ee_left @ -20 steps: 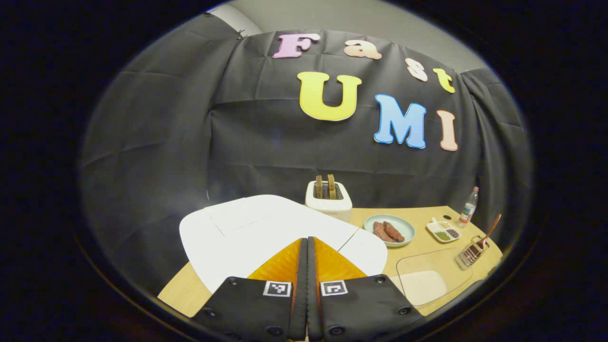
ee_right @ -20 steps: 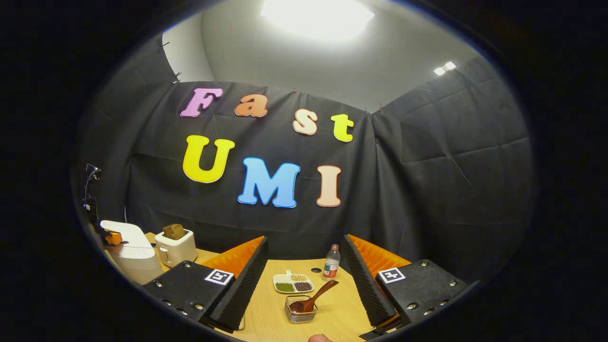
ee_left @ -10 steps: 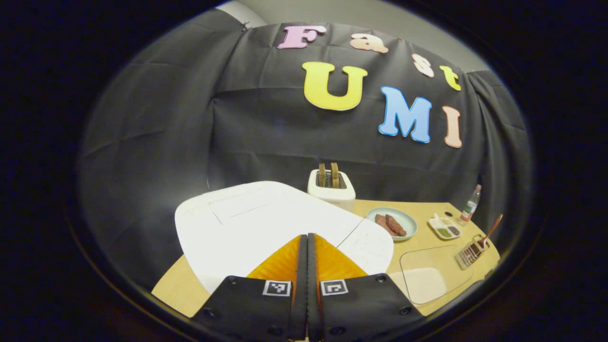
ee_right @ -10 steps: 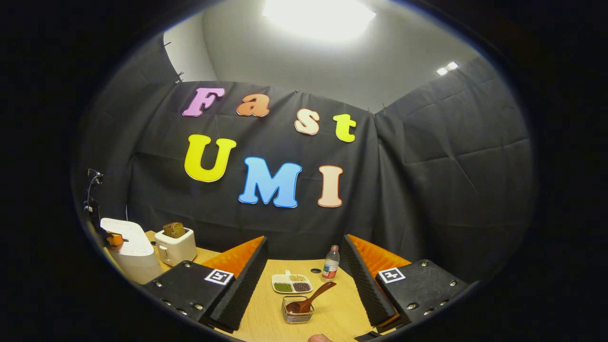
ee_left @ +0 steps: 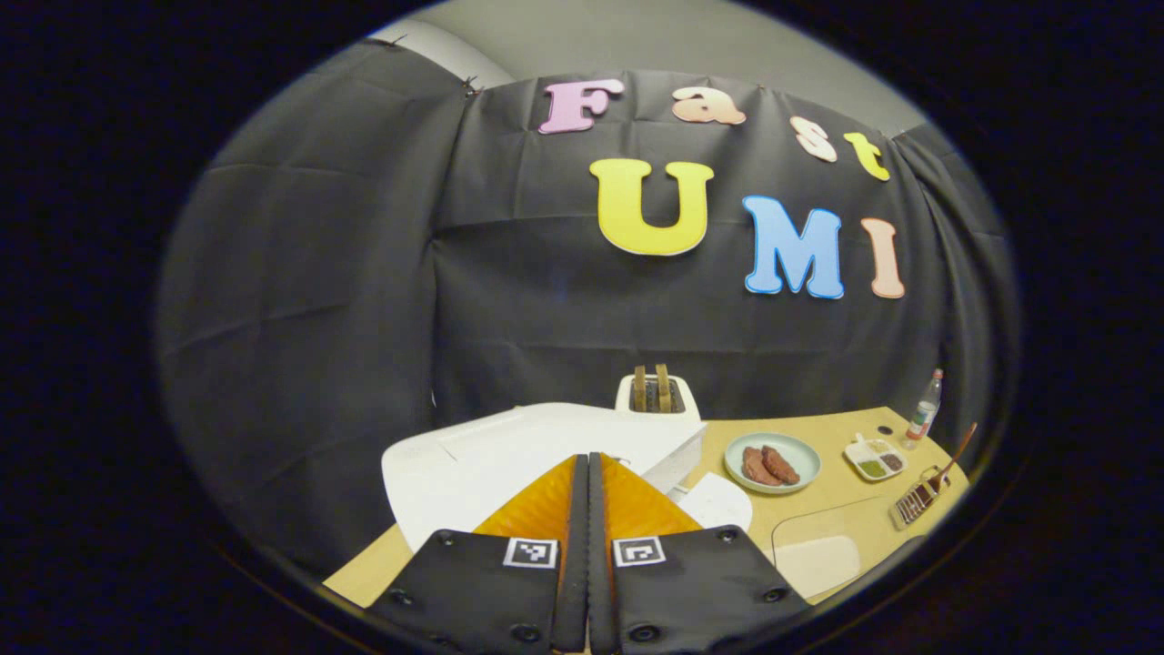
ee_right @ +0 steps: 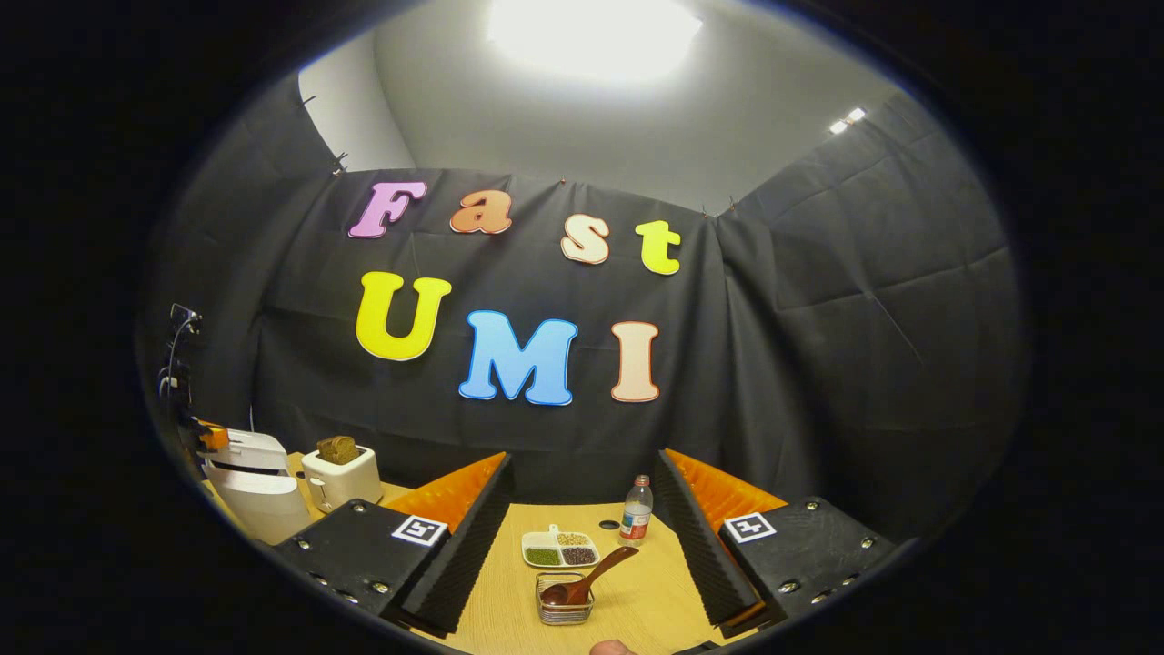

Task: Close the left gripper, press the button to open the rice cooker; take a wooden spoon from the chopstick holder with the right hand, scoop a spoonful of rice and pour it into the rice cooker, then put the wooden spoon back into the chopstick holder.

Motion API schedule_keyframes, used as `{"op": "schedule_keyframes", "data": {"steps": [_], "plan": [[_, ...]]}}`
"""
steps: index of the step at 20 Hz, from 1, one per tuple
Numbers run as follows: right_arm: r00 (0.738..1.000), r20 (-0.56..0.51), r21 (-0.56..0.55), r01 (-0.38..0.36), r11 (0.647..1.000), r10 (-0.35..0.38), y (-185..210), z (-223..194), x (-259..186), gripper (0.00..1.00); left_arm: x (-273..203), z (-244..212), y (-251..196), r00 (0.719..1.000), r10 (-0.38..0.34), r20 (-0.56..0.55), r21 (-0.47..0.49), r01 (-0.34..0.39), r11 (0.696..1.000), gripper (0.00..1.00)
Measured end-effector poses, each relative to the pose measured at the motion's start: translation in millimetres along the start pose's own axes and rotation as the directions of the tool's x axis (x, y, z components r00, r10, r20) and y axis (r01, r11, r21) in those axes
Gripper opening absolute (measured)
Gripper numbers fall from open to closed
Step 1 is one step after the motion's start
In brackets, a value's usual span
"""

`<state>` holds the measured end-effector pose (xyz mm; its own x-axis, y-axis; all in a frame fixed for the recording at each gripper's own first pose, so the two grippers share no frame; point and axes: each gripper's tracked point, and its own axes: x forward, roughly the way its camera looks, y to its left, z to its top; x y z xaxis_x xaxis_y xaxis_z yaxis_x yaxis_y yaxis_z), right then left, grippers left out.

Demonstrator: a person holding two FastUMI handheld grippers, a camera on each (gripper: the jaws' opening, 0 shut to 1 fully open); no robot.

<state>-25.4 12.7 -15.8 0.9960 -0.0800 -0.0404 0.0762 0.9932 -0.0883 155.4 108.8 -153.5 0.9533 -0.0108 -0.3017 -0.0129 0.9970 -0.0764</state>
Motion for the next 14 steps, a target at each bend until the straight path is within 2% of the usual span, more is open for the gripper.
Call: {"op": "schedule_keyframes", "data": {"steps": [3, 8, 11, 14], "plan": [[1.000, 0.007, 0.010, -0.003, 1.000, 0.003, -12.0, 0.6, 6.5, 0.95, -16.6, 42.3, 5.6, 0.993, 0.055, 0.103, 0.015, -0.057, 0.998, 0.09], [1.000, 0.001, 0.028, -0.026, 0.999, 0.026, -24.3, -6.5, 19.4, 0.95, -60.8, 86.0, -22.0, 0.975, 0.051, 0.218, 0.025, -0.058, 0.998, 0.09], [0.999, -0.006, 0.040, -0.047, 0.998, 0.047, -26.7, -13.0, 29.7, 0.95, -84.7, 101.2, -48.1, 0.968, 0.018, 0.250, 0.013, -0.022, 1.000, 0.10], [0.998, -0.008, 0.051, -0.064, 0.997, 0.064, -28.1, -17.3, 41.2, 0.95, -105.9, 113.3, -66.6, 0.958, 0.005, 0.288, 0.030, -0.015, 0.999, 0.64]]}}
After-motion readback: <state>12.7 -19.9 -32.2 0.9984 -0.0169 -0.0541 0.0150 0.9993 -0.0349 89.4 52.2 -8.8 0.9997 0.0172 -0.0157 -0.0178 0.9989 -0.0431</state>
